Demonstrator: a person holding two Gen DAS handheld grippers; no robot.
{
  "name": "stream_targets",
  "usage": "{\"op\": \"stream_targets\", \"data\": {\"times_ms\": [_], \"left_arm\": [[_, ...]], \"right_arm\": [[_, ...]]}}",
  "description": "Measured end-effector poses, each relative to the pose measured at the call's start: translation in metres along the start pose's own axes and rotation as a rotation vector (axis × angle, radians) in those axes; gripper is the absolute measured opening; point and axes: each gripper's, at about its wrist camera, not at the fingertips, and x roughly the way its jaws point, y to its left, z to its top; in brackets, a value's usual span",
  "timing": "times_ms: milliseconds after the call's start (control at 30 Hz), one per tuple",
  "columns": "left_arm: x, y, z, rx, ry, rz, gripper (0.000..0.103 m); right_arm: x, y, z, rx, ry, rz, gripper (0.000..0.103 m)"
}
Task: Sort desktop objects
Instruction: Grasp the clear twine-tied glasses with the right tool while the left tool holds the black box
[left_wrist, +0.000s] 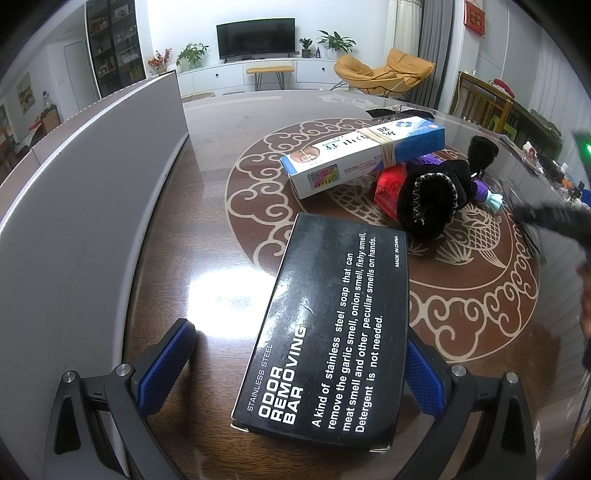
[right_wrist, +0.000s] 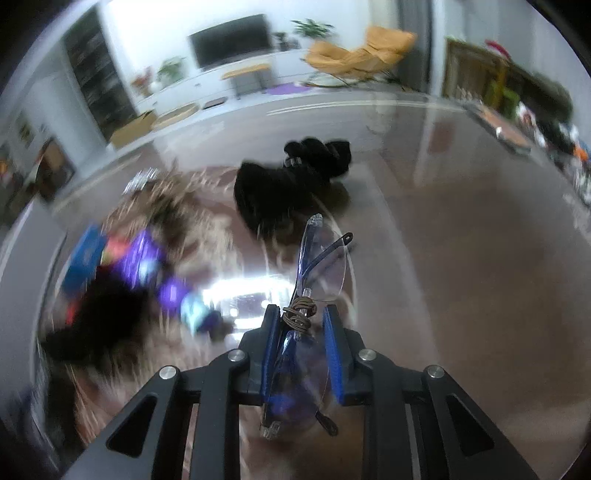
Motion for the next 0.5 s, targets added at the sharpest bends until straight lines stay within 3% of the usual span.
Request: {"op": "stream_targets", "data": {"times_ms": [100,300,400,500], "left_arm": [[0.000,0.000,0.000,0.000,0.000,0.000,0.103],[0.000,0.000,0.000,0.000,0.000,0.000,0.103],[0.000,0.000,0.000,0.001,-0.001,0.002,0.103],[0.000,0.000,0.000,0.000,0.000,0.000,0.103]], "right_arm": [[-0.017,0.004,-0.033,-0.082,-0.016,0.006,0.025],[-0.047,0.013,-0.091,-0.132,-0.063,0.033,0.025],[-0.047,0.022,-0.097,-0.157,-0.083,0.005,0.036],[-0.045,0.029,-0.094,-0.171,-0.079,0.013,0.056]]}}
